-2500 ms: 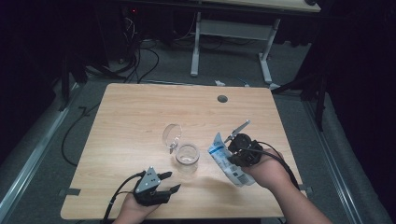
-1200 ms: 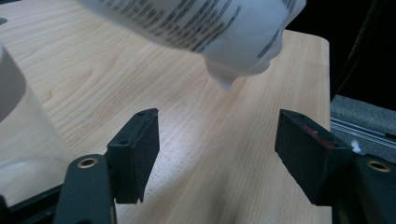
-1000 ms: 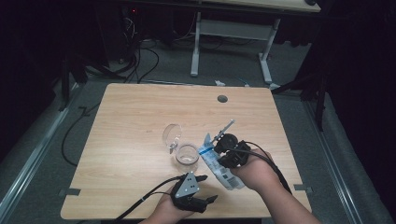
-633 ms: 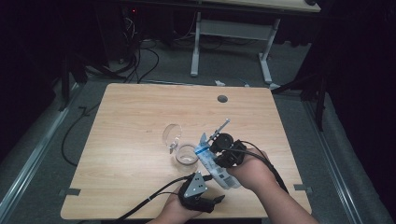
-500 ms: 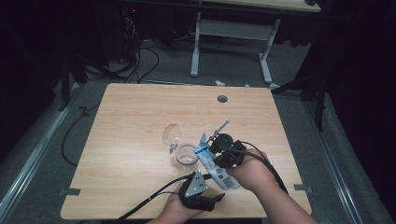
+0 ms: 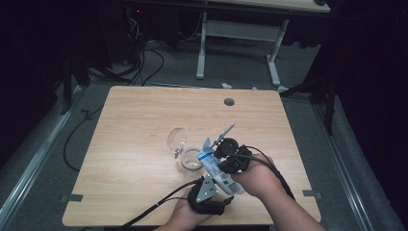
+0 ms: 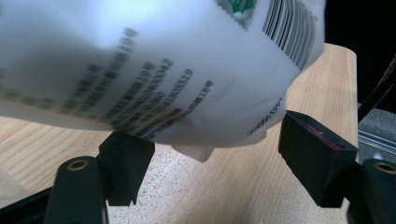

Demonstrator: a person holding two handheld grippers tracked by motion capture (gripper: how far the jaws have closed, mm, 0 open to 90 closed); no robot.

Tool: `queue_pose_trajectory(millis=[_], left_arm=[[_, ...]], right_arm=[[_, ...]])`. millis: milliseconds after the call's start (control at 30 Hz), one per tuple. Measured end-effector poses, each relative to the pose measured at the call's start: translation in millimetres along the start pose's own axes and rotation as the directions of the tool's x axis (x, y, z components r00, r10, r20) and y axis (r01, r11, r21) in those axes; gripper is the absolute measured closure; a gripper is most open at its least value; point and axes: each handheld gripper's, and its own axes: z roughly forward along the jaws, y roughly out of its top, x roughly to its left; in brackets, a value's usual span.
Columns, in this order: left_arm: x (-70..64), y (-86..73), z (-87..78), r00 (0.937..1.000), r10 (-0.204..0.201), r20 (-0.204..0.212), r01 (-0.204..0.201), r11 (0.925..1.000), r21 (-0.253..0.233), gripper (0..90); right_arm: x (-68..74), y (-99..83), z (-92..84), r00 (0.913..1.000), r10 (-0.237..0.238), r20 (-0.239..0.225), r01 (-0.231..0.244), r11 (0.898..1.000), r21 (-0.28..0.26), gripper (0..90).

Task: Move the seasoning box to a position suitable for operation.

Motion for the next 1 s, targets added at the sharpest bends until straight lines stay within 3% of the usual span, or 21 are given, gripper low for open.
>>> queue_pose_trajectory(millis=[367, 600, 1000], left_arm=[[-0.7, 0.3, -3.1, 0.9999, -0.003, -0.015, 0.003, 0.9999, 0.012, 44.5], [-5.9, 3.9, -16.6, 0.9994, 0.015, -0.03, -0.015, 0.9999, -0.007, 49.7], [-7.1, 5.7, -29.7, 1.0, 0.007, -0.006, -0.007, 0.9997, -0.023, 52.3]], right_arm=[[2.1, 2.4, -1.8, 1.0, -0.002, 0.005, 0.002, 1.0, -0.002, 90.0], [3.6, 1.8, -7.8, 0.9999, -0.013, 0.003, 0.013, 1.0, -0.013, 90.0], [10.1, 12.1, -7.3, 0.9991, -0.041, 0.0, 0.041, 0.999, 0.003, 90.0]])
